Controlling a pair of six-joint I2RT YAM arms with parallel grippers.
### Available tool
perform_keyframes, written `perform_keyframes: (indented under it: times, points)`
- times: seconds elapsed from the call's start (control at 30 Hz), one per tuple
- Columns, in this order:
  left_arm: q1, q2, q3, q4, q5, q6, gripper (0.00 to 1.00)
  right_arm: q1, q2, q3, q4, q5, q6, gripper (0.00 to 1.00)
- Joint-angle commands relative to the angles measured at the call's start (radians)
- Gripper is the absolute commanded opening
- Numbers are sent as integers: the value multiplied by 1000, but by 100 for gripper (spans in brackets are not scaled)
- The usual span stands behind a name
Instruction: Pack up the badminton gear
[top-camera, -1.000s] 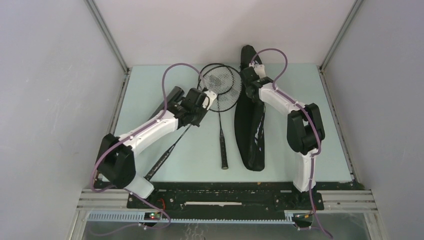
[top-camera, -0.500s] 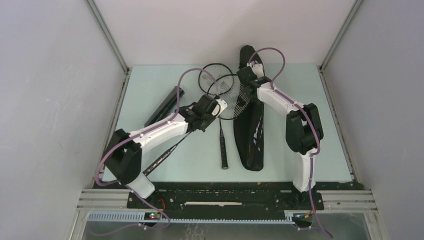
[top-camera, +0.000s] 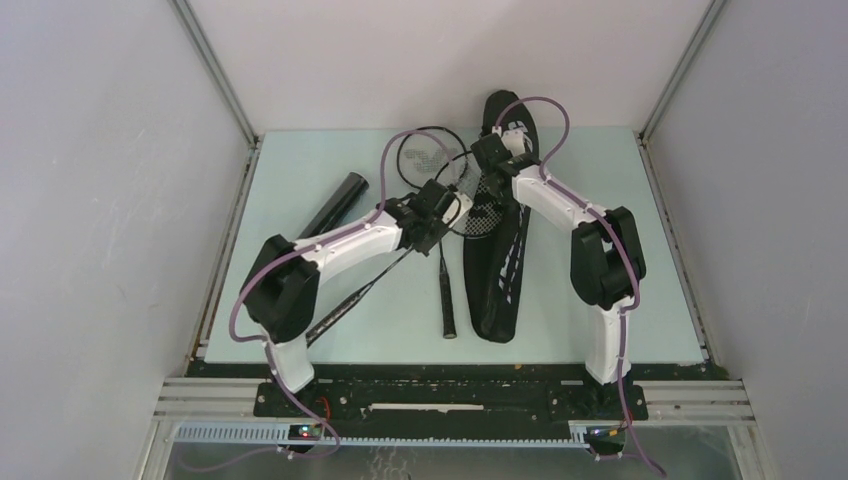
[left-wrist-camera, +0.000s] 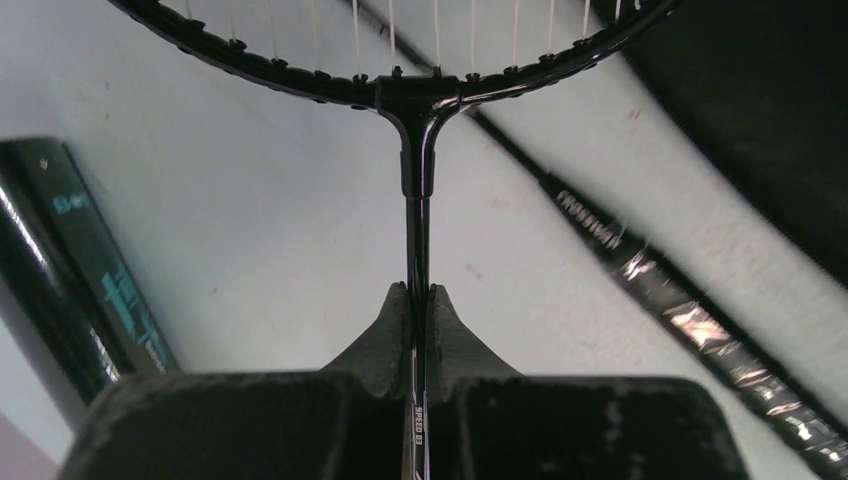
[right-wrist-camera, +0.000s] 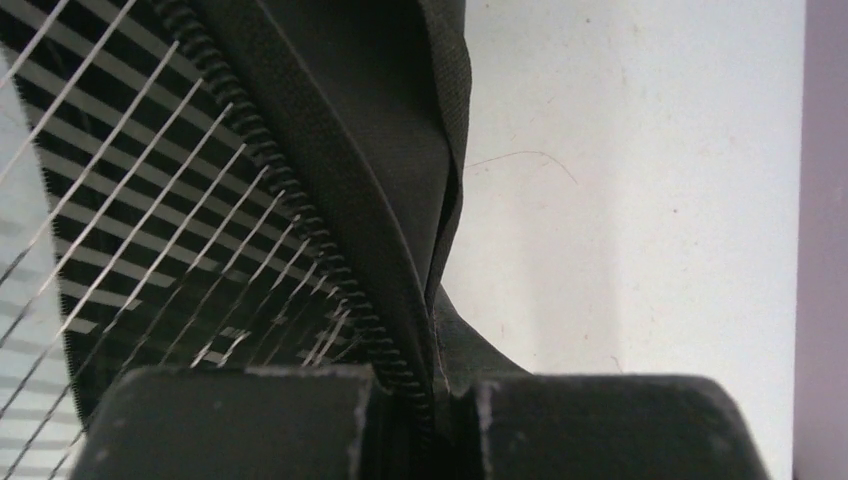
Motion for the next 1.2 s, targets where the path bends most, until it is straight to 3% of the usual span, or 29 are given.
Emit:
perform_keyframes:
  times: [0.0,0.2,0.5,0.9,1.17]
  points:
    - [-6,58,133,-12,73,-66,0,23,-2,38,9,-10,59,0]
    - [-6,123,228,-8,162,-144,0,22,4,24,11,-40,77,0]
    - [-4,126,183,198,328,-256,0,-28,-27,-42,38,-207,99,0]
    - [-3,198,199,350,508,-229,0,-113,-105,-152,127,-460,46,0]
    - [6,212,182,447,473,-366,0,-157,-137,-163,124,-554,42,0]
